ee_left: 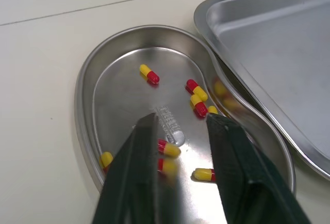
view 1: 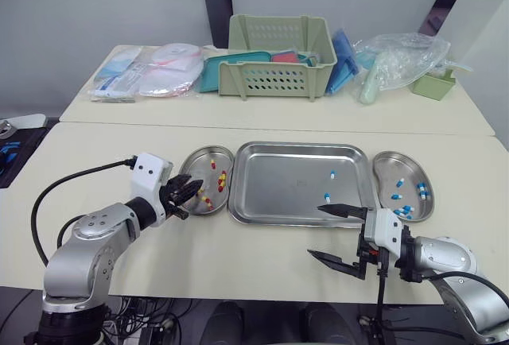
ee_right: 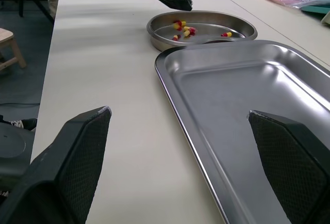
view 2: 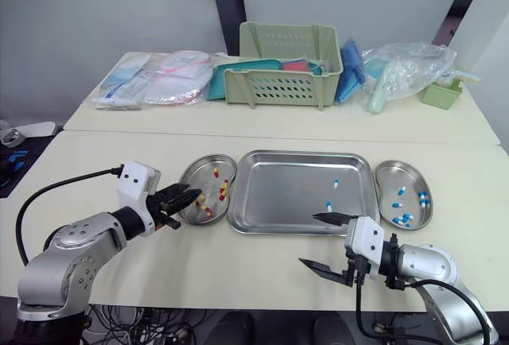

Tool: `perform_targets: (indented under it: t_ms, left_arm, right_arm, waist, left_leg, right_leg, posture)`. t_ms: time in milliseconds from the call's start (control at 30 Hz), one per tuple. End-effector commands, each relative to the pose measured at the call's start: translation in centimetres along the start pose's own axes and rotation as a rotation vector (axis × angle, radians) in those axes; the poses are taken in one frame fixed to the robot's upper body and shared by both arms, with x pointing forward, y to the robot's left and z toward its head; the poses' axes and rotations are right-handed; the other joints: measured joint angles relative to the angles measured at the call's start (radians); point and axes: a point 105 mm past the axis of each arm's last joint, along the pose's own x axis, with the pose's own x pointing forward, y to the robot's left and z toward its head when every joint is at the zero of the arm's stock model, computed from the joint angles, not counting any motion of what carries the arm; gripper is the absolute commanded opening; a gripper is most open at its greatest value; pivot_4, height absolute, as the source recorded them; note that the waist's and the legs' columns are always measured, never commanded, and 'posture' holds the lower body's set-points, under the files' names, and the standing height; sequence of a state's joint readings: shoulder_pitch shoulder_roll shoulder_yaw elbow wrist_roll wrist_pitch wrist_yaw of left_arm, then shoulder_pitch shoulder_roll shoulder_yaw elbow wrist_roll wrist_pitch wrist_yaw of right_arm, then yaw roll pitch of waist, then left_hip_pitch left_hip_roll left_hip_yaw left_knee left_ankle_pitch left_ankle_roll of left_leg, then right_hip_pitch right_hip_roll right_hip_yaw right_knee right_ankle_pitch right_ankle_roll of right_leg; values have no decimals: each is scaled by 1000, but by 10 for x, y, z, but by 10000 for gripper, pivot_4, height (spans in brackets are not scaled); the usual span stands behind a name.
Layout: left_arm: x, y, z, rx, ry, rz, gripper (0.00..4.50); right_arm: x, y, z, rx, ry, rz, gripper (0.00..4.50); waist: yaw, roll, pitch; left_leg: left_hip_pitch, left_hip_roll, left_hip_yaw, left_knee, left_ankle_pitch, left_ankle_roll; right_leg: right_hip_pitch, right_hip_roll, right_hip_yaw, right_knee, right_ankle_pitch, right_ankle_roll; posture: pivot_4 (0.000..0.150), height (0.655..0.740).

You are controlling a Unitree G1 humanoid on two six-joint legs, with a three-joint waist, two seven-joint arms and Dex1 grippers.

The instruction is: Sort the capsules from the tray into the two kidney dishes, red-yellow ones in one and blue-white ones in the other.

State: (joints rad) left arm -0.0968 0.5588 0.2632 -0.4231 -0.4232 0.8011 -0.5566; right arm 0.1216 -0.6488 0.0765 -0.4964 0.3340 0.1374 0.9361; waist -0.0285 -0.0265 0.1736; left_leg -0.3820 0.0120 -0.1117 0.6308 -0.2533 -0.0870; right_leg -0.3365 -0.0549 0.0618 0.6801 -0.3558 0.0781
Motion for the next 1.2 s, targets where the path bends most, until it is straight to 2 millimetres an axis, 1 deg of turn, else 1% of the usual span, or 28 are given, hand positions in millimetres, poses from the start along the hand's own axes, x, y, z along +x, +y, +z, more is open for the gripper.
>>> perform_targets:
  t_ms: [33,100,267,367,433,500,667,733,833,1000,1067,1200]
  left_arm:
    - [-7,-2,20,-4,-91,-15,29075]
    - [-13,-2,22,-4,-94,-28,35080]
    - [-29,17,27,40,-102,28,35080]
    - [-34,18,33,30,-132,12,35080]
    - [-42,20,38,25,-164,0,35080]
    - [-54,26,32,-38,-181,-10,35080]
    - [-71,28,18,-170,-163,-69,35080]
    - [-76,26,12,-217,-150,-101,35080]
    - [-80,27,13,-251,-182,-112,35080]
    - [-82,29,13,-278,-185,-115,35080]
    - [-86,33,13,-272,-182,-109,35080]
    - [-93,45,11,-216,-171,-52,35080]
  right_arm:
    - [-1,0,11,-26,-28,0,45000]
    - [-1,0,12,-27,-28,-4,45000]
    - [-2,-2,13,-28,-26,-18,45000]
    - [-4,-4,13,-32,-19,-31,45000]
    - [-11,-9,15,-32,-12,-66,45000]
    - [-24,-14,13,-31,20,-105,45000]
    - [-43,-16,8,-25,72,-143,45000]
    - [-46,-14,8,-21,79,-147,45000]
    - [-48,-11,7,-15,84,-151,45000]
    - [-51,-9,4,-10,92,-159,45000]
    - [-60,-11,1,-9,114,-182,45000]
    - [-89,-18,-5,-5,184,-237,45000]
  waist:
    - [0,0,0]
    - [0,0,0]
    - [-2,0,0]
    - [-1,0,0]
    - [-1,0,0]
    - [-1,0,0]
    - [-2,0,0]
    - [-2,0,0]
    - [-2,0,0]
    - [-2,0,0]
    - [-2,0,0]
    - [-1,0,0]
  left_leg:
    - [0,0,0,0,0,0]
    - [0,0,0,0,0,0]
    - [0,0,0,0,0,0]
    - [0,0,0,0,0,0]
    - [0,0,0,0,0,0]
    - [0,0,0,0,0,0]
    - [0,0,0,-1,0,0]
    - [1,0,1,-1,0,0]
    - [0,0,1,-1,0,0]
    - [0,0,1,-1,0,0]
    - [1,0,1,-1,0,0]
    - [1,0,1,-1,0,0]
  right_leg:
    - [0,0,0,0,0,0]
    - [0,0,0,0,0,0]
    - [0,0,0,0,0,0]
    - [0,0,0,0,0,0]
    - [0,0,0,0,0,0]
    - [0,0,0,0,0,0]
    - [0,0,0,0,0,0]
    - [0,0,0,0,0,0]
    - [0,0,0,0,0,0]
    - [0,0,1,0,0,0]
    - [0,0,1,0,0,0]
    - [0,0,1,0,0,0]
  posture:
    - [1500,7390]
    - [1500,7390]
    - [1500,7390]
    - [1500,7390]
    - [1500,7390]
    - [1500,7390]
    - [1500,7390]
    - [1500,7390]
    - [1500,7390]
    - [1500,7390]
    - [1500,7390]
    - [1500,7390]
